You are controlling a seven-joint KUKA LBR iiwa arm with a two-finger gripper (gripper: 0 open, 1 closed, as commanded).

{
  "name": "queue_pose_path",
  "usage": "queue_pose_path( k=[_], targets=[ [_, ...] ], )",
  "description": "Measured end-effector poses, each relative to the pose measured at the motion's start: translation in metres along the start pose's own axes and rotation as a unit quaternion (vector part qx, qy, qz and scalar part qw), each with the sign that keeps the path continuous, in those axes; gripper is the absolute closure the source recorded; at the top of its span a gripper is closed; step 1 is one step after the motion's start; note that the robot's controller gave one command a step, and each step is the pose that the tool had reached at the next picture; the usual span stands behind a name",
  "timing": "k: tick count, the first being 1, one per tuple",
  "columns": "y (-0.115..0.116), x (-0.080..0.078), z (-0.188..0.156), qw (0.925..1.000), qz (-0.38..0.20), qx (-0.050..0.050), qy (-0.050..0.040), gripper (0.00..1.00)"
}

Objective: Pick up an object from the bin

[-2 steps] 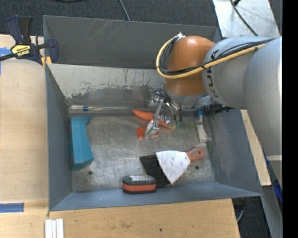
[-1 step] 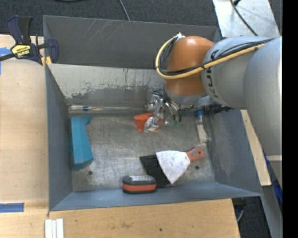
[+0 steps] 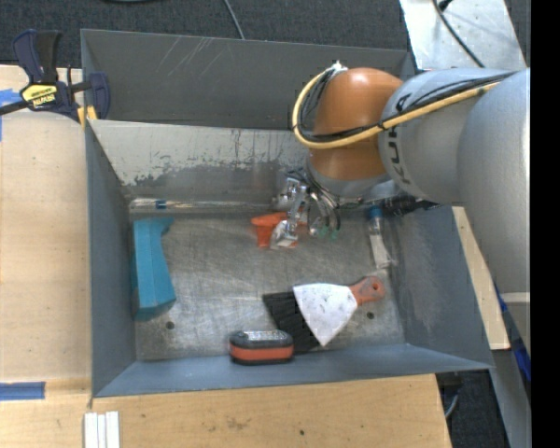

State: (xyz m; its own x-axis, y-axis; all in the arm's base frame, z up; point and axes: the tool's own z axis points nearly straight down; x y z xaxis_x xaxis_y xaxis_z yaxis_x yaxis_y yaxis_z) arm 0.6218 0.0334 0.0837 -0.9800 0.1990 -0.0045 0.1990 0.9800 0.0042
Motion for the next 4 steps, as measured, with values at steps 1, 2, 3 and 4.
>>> queue_pose_path(
  k=[1,2,3,4],
  targets=[
    [0.000,0.000,-0.002,1.0000,0.000,0.000,-0.0006,1.00],
    [0.000,-0.001,-0.003,1.0000,0.000,0.000,-0.0014,1.00],
    [0.000,0.001,-0.008,1.0000,0.000,0.001,-0.0005,1.00],
    [-0.001,0.001,-0.027,1.0000,0.000,0.002,0.0021,1.00]
  ],
)
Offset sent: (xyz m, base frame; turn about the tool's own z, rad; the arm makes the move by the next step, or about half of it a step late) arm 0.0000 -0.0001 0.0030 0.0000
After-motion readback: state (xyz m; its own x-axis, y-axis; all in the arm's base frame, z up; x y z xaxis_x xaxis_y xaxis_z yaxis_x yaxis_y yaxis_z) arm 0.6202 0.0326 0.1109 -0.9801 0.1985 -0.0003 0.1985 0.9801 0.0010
